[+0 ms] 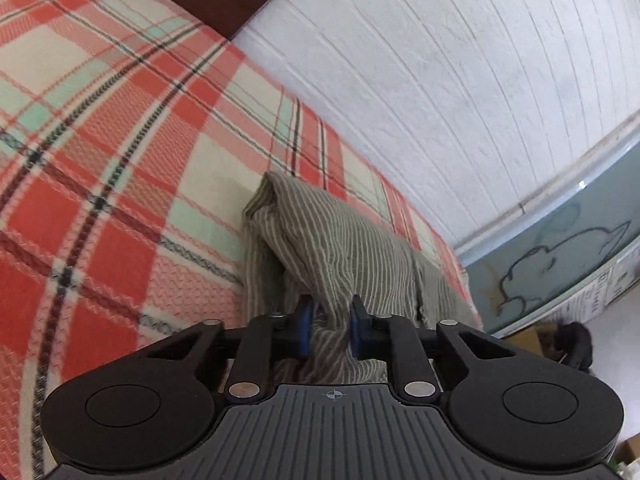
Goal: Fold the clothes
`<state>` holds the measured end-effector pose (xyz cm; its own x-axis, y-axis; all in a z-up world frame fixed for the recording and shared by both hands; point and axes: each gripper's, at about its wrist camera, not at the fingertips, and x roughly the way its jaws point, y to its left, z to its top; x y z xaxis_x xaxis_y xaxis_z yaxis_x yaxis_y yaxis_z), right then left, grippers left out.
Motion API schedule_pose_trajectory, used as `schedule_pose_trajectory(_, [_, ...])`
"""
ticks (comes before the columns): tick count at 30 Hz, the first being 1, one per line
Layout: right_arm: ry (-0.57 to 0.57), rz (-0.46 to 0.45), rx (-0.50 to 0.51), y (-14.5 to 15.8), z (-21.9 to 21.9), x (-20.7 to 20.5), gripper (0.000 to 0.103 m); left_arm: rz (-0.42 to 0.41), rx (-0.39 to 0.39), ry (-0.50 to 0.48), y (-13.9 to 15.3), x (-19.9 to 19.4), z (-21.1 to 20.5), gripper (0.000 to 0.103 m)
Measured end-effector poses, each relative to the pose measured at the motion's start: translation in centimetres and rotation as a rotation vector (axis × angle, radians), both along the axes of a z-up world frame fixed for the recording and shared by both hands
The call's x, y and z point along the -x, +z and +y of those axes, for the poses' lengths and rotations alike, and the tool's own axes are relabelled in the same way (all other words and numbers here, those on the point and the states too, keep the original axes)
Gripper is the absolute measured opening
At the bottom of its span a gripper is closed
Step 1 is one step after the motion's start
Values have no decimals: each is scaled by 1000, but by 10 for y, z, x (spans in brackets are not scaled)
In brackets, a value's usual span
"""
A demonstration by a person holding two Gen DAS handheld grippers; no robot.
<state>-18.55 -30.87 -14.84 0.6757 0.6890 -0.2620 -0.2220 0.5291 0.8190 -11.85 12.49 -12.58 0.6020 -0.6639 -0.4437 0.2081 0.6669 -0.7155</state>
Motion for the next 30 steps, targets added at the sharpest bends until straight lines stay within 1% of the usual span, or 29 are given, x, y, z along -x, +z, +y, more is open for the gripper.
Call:
schedule_pose_trajectory(1, [1,6,13,-1,0,2,8,-5,-8,5,-1,2,3,12])
schedule_pose_trajectory(3, [-3,26,43,-4,-2,6,7,-1,-32,22,-7,2,8,11])
schedule_pose_trajectory(4, [-23,62,72,-10,-5,5,7,1,-43,29,-10,3,10,11])
schedule_pose_trajectory(6, [-50,130,56,-29,-13,1,7,12,-55,29,-17,4,12,11])
schedule_pose_trajectory(8, [-60,139,17,-37,-16,1,7,8,-67,29,-21,7,11,12])
schedule_pose_trajectory(9, [-64,136,11,-39,-16,1,7,2,-75,32,-20,8,10,14])
schedule_pose_trajectory(11, [-61,122,35,-36,-14,3,7,-8,-85,41,-17,10,10,18])
schedule_pose_trajectory(13, [-64,120,26,-37,-17,7,8,-13,-91,47,-15,12,14,23])
schedule_pose_trajectory(14, [-67,120,18,-37,-18,10,9,-21,-107,51,-14,15,15,27])
schedule_pose_trajectory(15, [-70,120,12,-38,-19,12,9,-29,-123,55,-13,18,17,36])
schedule_pose_trajectory(17, [-79,120,2,-39,-21,17,10,-50,-147,67,-5,27,20,36])
schedule_pose_trajectory(19, [-83,116,0,-37,-22,21,17,-74,-164,82,5,38,24,38])
schedule_pose_trajectory(20, [-90,114,-2,-35,-23,24,19,-86,-173,90,10,43,26,49])
schedule_pose_trajectory(21, [-100,113,-6,-32,-25,27,24,-99,-182,97,16,48,29,48])
schedule_pose_trajectory(22, [-118,112,-18,-29,-27,30,35,-111,-191,105,21,54,31,48])
schedule_pose_trajectory(23, [-142,110,-35,-25,-29,34,39,-123,-199,112,26,59,33,48])
schedule_pose_trajectory(24, [-160,100,-37,-19,-29,39,42,-135,-208,120,32,65,35,48])
schedule_pose_trajectory(25, [-152,64,10,-9,-24,43,42,-147,-217,128,37,70,37,48])
schedule_pose_trajectory(26, [-144,28,57,1,-18,48,42,-167,-238,127,43,76,36,48])
schedule_pose_trajectory(28, [-124,-45,159,21,-5,58,42,-295,-411,19,58,89,0,49])
schedule_pose_trajectory(30, [-50,-134,318,40,23,64,42,-424,-553,-124,66,106,-36,53])
